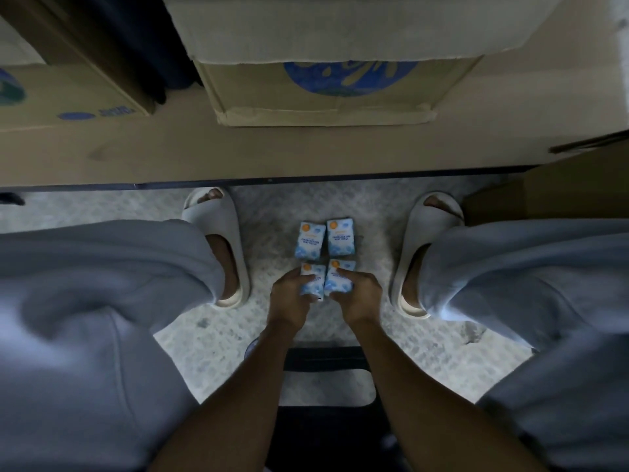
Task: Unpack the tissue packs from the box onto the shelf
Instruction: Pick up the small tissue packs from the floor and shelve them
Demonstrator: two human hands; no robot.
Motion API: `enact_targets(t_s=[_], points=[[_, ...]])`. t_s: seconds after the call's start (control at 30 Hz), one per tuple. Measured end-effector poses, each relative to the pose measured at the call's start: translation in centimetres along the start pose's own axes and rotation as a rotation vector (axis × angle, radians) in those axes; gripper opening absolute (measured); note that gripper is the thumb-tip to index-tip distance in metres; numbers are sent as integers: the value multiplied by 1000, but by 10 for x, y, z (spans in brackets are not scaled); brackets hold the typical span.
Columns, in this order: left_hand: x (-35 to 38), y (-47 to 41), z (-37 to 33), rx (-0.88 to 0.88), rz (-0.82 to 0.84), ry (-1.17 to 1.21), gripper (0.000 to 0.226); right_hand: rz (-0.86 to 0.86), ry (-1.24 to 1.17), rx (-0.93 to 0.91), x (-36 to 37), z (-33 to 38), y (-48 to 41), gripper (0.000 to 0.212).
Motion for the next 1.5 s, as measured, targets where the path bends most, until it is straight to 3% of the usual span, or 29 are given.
enact_targets(t_s=[0.33,0.57,0.67,0.8,1.2,1.5], points=[[-26,1,-12,86,10,38,45,-23,-15,-105,-20,29,13,34],[-60,14,-62,294,-52,-25,39,-16,-7,-236,-53,84,31,33],[-80,21,-91,284,-125,96,39,-17,1,-345,-72,118,38,44],[-114,30,-138,404,-236,156,40,-90,-43,-481,-100,164,50,51],[-245,80,-252,694,-453,547,44,-171,-216,-932,-154,303,121,53],[-330,107,-318,923,-550,572,45,-239,-360,-1172,-173,392,159,51]])
Point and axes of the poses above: each hand's wrist, its own y-axis away from the middle knuckle, its own x-axis out of the palm, z = x × y, the point moved 1 cm from there along -y, towards the middle knuckle, and after that the axes turned 14 degrees about -z, right-handed, at the moved point
